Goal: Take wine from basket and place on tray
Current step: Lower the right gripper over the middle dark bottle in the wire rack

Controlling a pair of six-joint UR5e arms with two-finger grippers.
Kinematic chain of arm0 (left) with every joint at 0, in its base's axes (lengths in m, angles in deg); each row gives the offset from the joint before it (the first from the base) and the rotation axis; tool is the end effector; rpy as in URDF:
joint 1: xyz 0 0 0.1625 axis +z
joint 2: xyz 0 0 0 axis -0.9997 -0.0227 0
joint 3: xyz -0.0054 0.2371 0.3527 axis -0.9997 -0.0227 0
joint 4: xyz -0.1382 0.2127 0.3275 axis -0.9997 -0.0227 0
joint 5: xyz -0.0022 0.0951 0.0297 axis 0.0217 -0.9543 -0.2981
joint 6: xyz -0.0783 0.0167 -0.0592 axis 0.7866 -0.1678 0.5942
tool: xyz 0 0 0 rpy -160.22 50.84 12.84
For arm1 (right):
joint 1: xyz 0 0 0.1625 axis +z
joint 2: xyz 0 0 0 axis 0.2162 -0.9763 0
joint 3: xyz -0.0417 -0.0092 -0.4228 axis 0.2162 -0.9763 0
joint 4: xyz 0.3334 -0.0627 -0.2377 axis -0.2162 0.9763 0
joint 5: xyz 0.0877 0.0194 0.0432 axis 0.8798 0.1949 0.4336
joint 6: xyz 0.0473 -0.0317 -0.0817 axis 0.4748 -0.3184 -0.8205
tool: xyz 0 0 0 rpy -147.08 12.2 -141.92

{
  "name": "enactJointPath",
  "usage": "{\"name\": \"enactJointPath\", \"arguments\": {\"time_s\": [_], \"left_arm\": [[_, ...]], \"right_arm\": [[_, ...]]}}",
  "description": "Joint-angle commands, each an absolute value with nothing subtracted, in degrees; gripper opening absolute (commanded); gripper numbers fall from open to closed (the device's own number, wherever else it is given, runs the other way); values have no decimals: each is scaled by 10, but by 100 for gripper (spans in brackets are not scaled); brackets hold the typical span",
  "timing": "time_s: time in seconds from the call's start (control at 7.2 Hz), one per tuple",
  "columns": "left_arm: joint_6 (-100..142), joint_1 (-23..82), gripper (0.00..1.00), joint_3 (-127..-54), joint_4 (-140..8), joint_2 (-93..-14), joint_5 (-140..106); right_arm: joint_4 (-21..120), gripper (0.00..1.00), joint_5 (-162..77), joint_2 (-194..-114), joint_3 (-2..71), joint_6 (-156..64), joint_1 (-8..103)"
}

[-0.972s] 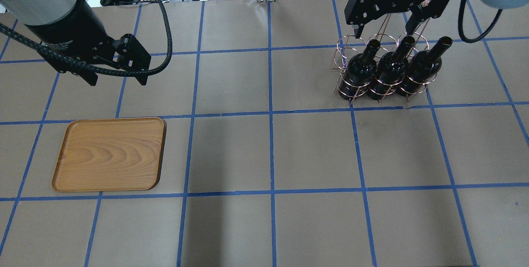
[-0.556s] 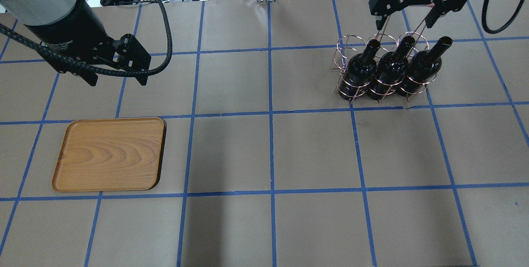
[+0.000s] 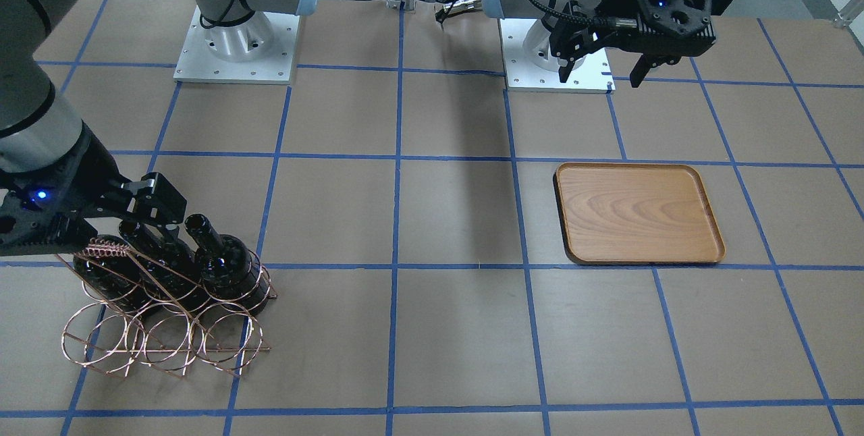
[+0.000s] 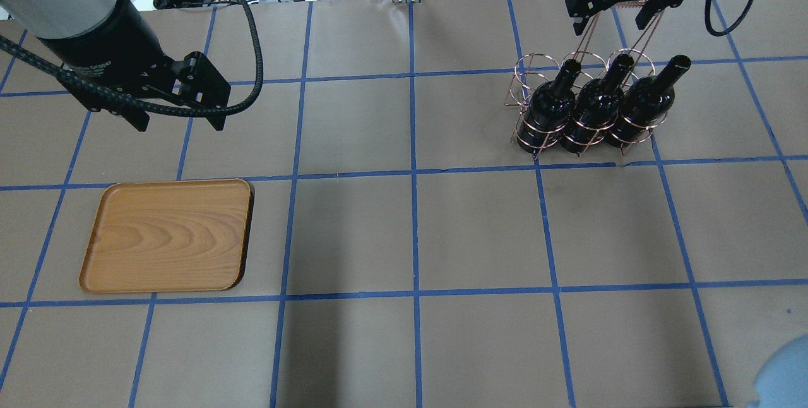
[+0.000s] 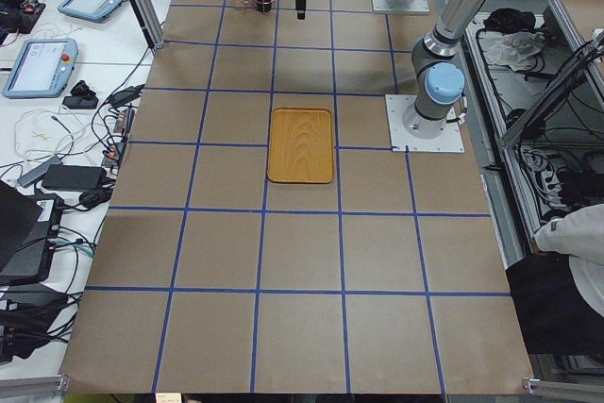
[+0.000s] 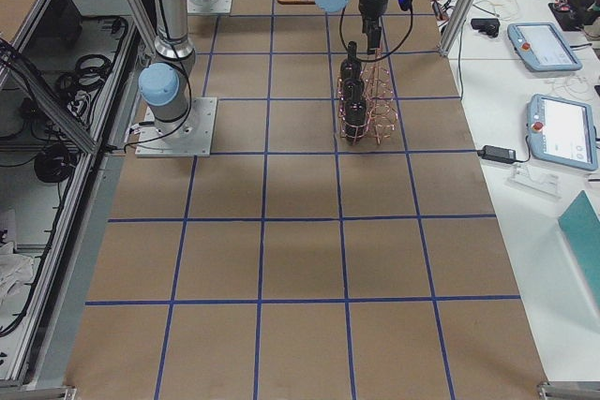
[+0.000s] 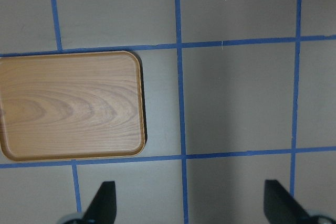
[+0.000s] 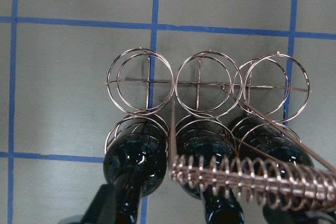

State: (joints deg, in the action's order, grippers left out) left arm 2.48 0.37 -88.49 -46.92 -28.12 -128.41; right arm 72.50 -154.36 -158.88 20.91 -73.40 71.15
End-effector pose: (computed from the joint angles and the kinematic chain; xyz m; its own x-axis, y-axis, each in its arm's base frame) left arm -0.1206 -0.4483 0.5305 -0.9993 0.0384 0.0026 0.0384 0.9991 0.0150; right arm 0.0668 -0.6222 0.4491 -0.9966 -0.0823 -0.0049 -0.0816 0.9930 -0.0857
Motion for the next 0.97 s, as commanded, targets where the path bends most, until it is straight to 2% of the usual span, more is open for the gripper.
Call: {"name": "enactJointPath", "arguments": {"time_s": [0.0,0.83], "left_arm": [[25,4,100,-885,-469,-281,-1284],[25,4,100,-885,-469,-281,-1284]], "right_arm": [[724,96,-1545,-1581,226,-761,689],[730,91,-1547,-1609,282,-755,688]]}}
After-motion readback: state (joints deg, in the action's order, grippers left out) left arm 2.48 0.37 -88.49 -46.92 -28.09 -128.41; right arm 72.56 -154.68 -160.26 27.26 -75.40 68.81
